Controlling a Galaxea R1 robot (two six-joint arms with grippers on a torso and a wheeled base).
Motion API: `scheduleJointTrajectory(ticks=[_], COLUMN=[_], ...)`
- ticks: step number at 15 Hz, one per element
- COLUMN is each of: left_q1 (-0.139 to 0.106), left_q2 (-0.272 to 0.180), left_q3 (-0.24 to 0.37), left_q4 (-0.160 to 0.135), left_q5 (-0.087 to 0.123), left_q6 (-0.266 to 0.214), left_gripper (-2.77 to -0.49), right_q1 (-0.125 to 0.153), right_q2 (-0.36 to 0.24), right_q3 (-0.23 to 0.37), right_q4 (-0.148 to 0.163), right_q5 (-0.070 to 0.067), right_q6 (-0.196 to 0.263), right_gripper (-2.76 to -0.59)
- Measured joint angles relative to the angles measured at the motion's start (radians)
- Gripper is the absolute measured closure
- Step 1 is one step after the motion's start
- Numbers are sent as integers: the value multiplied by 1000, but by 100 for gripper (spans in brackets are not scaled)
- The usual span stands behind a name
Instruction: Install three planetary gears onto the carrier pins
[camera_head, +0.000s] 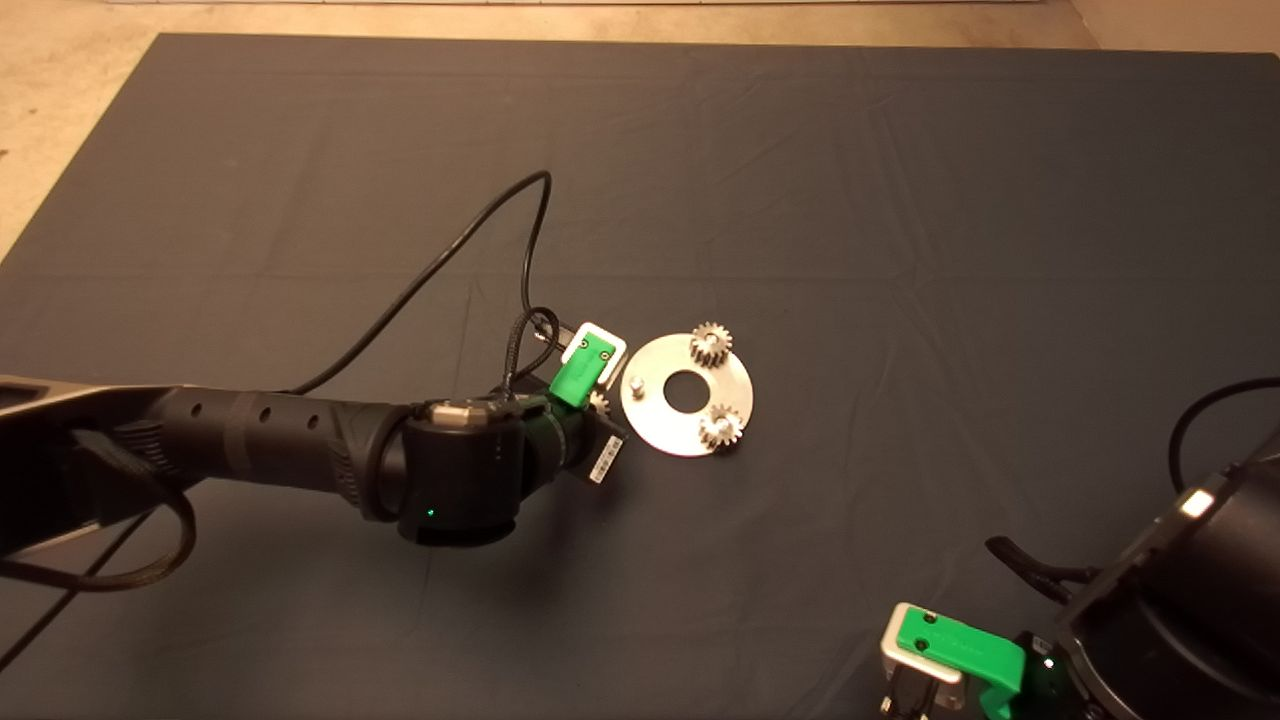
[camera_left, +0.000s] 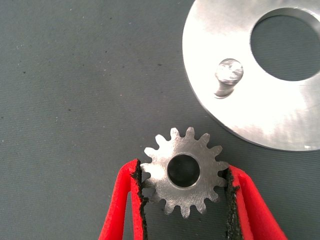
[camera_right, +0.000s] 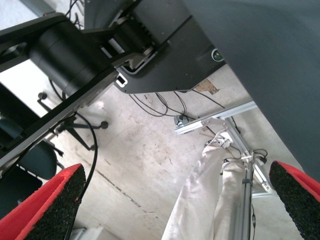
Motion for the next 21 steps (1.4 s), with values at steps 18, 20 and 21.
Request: scheduleJointTrajectory(ticks=[18, 20, 21], left_q1=[-142, -142, -142], left_q2=[19, 21, 23], left_q3=[-6, -20, -22], left_q4=[-23, -30, -36], left_q5=[5, -9, -17], left_q6=[8, 8, 8], left_gripper=[-63, -63, -62], right_q1=[4, 4, 4], right_q2=[-82, -82, -82], right_q3=[0, 1, 1], right_q4=[0, 1, 1], right_q5=[0, -1, 0], right_q6=[1, 1, 1], right_gripper=[-273, -273, -273])
